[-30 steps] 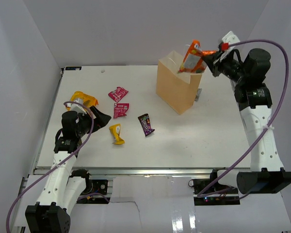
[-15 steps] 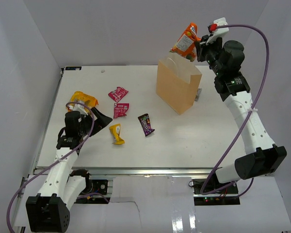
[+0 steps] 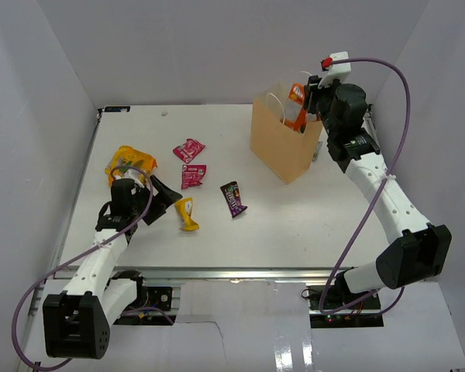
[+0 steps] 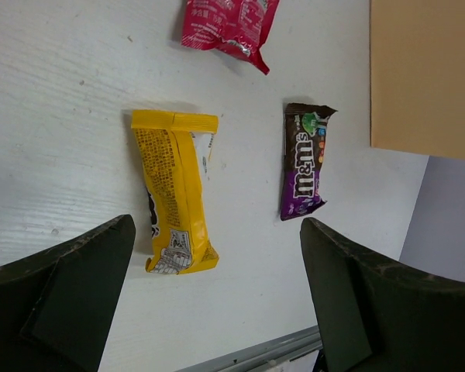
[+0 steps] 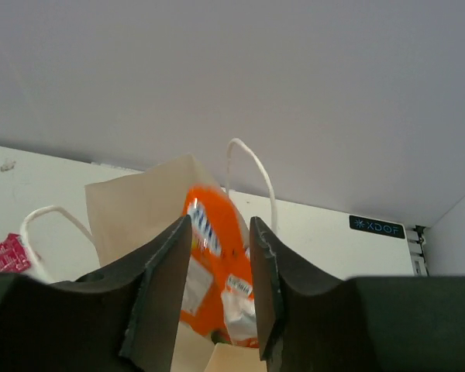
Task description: Place the snacks into the paper bag
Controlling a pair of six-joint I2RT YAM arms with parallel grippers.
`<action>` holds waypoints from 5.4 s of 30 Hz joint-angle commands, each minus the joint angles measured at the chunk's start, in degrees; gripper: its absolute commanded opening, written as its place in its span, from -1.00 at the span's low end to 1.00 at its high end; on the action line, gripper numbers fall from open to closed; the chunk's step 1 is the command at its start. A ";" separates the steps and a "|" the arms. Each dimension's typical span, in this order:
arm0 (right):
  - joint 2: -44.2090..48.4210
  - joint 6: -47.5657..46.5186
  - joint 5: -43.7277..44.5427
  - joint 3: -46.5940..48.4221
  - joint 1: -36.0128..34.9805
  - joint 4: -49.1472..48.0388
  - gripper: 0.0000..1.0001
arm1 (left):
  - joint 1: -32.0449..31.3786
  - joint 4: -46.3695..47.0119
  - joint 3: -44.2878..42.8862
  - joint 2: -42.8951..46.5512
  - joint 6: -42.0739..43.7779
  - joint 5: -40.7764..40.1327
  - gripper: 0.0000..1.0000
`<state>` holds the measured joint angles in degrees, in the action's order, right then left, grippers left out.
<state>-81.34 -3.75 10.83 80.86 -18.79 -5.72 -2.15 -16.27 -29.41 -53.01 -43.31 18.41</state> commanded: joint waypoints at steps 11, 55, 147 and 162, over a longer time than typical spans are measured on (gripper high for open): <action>9.35 -9.57 -16.60 -3.07 0.33 1.13 0.28 | -6.28 -4.02 -4.15 -10.95 -2.66 -11.28 0.86; 30.98 -14.10 -44.67 -36.12 22.39 15.74 0.76 | -23.77 24.18 -85.43 -60.34 -13.35 6.72 -0.85; -33.30 18.97 -39.84 5.99 28.01 10.82 -0.85 | -26.50 4.05 1.37 4.68 -3.54 -15.08 0.96; -2.53 1.46 -29.11 -2.82 28.45 9.58 -0.85 | -26.41 12.67 1.64 -1.91 -1.43 -10.51 0.96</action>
<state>-88.49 1.78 -20.64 78.50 9.37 5.82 -28.82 -6.44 -27.38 -54.15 -45.91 6.09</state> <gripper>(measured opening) 0.084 0.979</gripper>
